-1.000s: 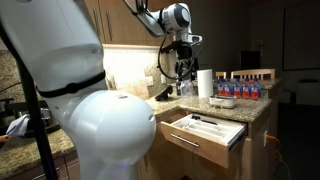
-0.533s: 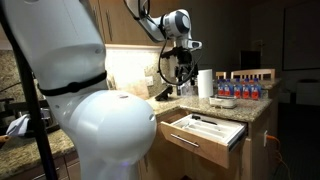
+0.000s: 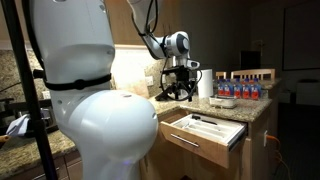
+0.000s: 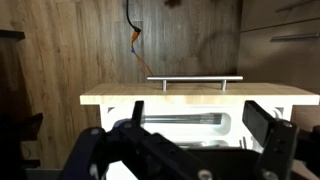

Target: Close the open drawer

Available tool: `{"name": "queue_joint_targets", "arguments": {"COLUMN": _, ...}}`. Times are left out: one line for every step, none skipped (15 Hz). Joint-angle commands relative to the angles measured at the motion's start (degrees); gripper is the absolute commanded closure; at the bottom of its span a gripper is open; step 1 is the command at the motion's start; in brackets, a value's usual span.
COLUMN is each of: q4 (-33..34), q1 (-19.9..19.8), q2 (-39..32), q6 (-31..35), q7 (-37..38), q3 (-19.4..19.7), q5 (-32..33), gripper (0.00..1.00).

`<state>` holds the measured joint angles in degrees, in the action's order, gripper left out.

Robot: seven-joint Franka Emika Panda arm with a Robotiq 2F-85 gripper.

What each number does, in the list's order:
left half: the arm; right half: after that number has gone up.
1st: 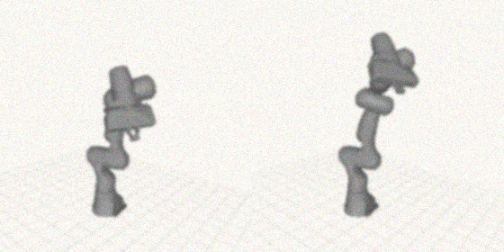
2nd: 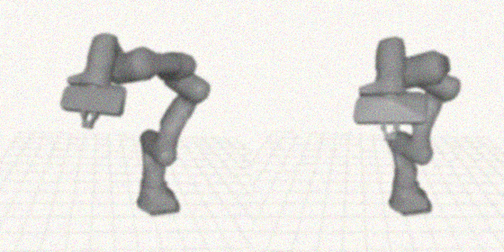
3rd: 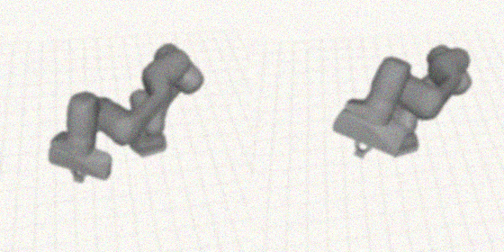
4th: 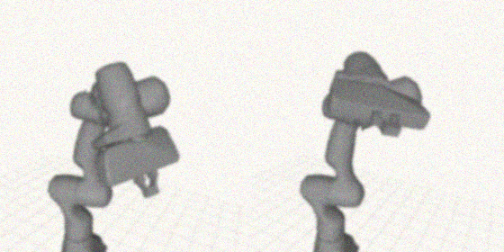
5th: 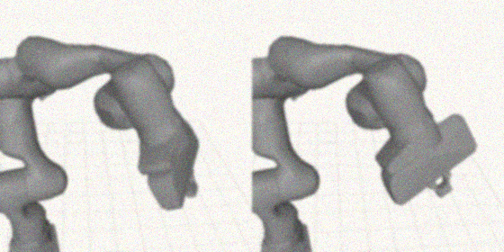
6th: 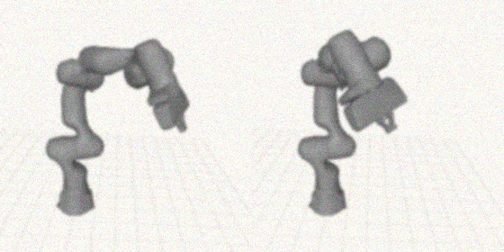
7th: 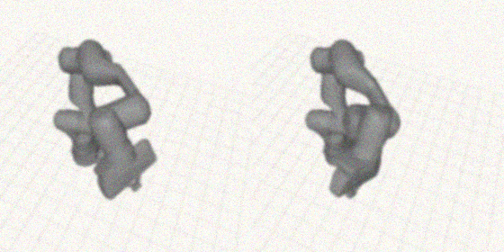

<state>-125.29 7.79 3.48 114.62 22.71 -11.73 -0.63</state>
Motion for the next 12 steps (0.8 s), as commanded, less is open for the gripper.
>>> {"name": "queue_joint_targets", "arguments": {"q4": 0.1, "q1": 0.6, "q2": -0.6, "q6": -0.1, "q7": -0.1, "q3": 0.5, "q5": 0.0, "gripper": 0.00}}
{"name": "queue_joint_targets", "arguments": {"q4": 0.1, "q1": 0.7, "q2": -0.7, "q6": -0.1, "q7": 0.0, "q3": 0.5, "q5": 0.0, "gripper": 0.00}}
{"name": "queue_joint_targets", "arguments": {"q4": 0.2, "q1": 0.6, "q2": -0.7, "q6": -0.1, "q7": 0.0, "q3": 0.6, "q5": 0.0, "gripper": 0.00}}
{"name": "queue_joint_targets", "arguments": {"q4": 0.3, "q1": 0.6, "q2": -0.6, "q6": -0.1, "q7": 0.0, "q3": 0.6, "q5": 0.0, "gripper": 0.00}}
{"name": "queue_joint_targets", "arguments": {"q4": 0.4, "q1": 0.6, "q2": -0.6, "q6": -0.1, "q7": 0.0, "q3": 0.6, "q5": 0.0, "gripper": 0.00}}
{"name": "queue_joint_targets", "arguments": {"q4": 0.4, "q1": 0.6, "q2": -0.6, "q6": -0.1, "q7": 0.0, "q3": 0.6, "q5": 0.0, "gripper": 0.00}}
{"name": "queue_joint_targets", "arguments": {"q4": 0.7, "q1": 0.6, "q2": -1.3, "q6": -0.6, "q7": -1.4, "q3": 0.7, "q5": -0.9, "gripper": 0.00}}
{"name": "queue_joint_targets", "arguments": {"q4": 0.4, "q1": 0.8, "q2": -2.2, "q6": -0.5, "q7": -2.3, "q3": 0.7, "q5": -2.1, "gripper": 0.00}}
{"name": "queue_joint_targets", "arguments": {"q4": 0.5, "q1": 0.8, "q2": -3.1, "q6": -0.6, "q7": -2.7, "q3": 0.7, "q5": -2.7, "gripper": 0.00}}
{"name": "queue_joint_targets", "arguments": {"q4": 0.8, "q1": 0.8, "q2": -4.5, "q6": -0.6, "q7": -2.2, "q3": 0.8, "q5": -3.0, "gripper": 0.00}}
{"name": "queue_joint_targets", "arguments": {"q4": 0.8, "q1": 0.9, "q2": -5.4, "q6": -0.6, "q7": -2.8, "q3": 0.9, "q5": -3.8, "gripper": 0.00}}
{"name": "queue_joint_targets", "arguments": {"q4": 0.7, "q1": 1.2, "q2": -6.7, "q6": -0.4, "q7": -3.0, "q3": 0.7, "q5": -4.0, "gripper": 0.00}}
